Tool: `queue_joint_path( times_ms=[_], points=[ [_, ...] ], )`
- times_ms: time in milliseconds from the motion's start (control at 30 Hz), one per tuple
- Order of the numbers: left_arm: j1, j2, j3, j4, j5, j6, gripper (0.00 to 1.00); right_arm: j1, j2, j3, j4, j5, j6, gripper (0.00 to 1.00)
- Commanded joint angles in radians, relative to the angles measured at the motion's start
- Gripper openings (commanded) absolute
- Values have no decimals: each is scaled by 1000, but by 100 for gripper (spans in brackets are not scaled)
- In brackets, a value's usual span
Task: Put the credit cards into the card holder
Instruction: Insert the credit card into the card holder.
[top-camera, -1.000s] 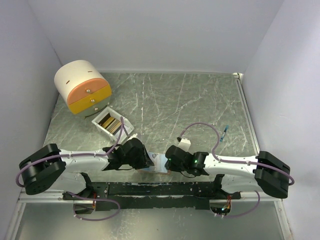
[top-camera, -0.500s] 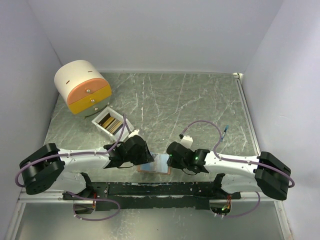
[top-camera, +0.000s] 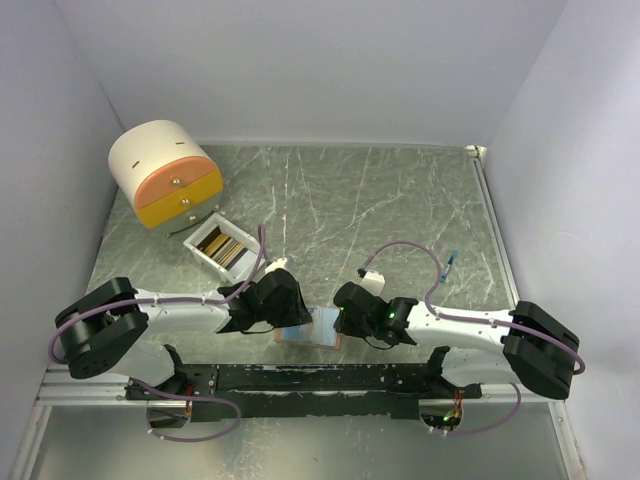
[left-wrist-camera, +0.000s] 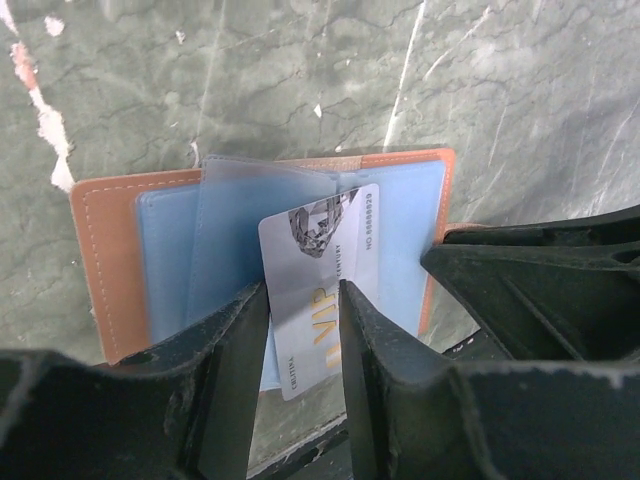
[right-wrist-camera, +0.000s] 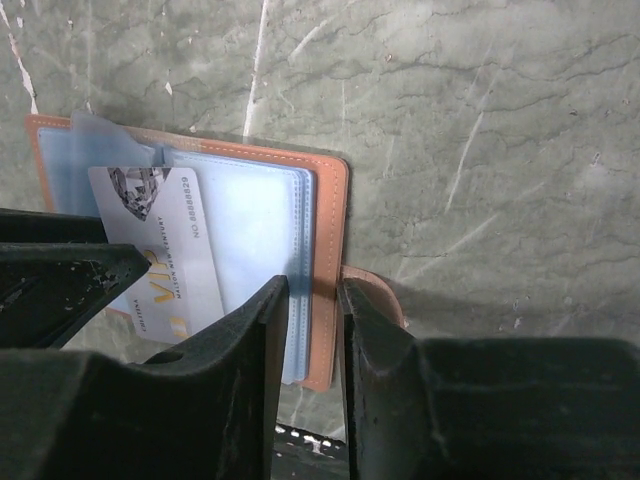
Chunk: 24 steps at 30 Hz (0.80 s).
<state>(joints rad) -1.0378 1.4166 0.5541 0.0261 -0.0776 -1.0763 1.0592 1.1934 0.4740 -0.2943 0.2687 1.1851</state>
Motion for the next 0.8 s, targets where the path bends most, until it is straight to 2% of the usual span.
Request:
queue_joint_path(
  times_ms=[0,133,267,500,700,767],
  points=[
    [-5,23,34,42,16,47,44,-6,21,-17,32,-11,-12,26],
    [-5,41,44,44,19,68,37,-6,28,-18,40,-17,-16,25],
    [-5,69,60,42,50,76,36,-7,25,-13,36,-10,-22,25],
    [-6,47,70,1,35,73,41,-8,42,-5,42,-8,-28,25],
    [-5,-41,79,-192,-76,31,43,-20,33,0,32,2,-47,25],
    [-6,-73,35,-189,-88,5,43,-33,30,-5,33,-1,-53,25]
  ],
)
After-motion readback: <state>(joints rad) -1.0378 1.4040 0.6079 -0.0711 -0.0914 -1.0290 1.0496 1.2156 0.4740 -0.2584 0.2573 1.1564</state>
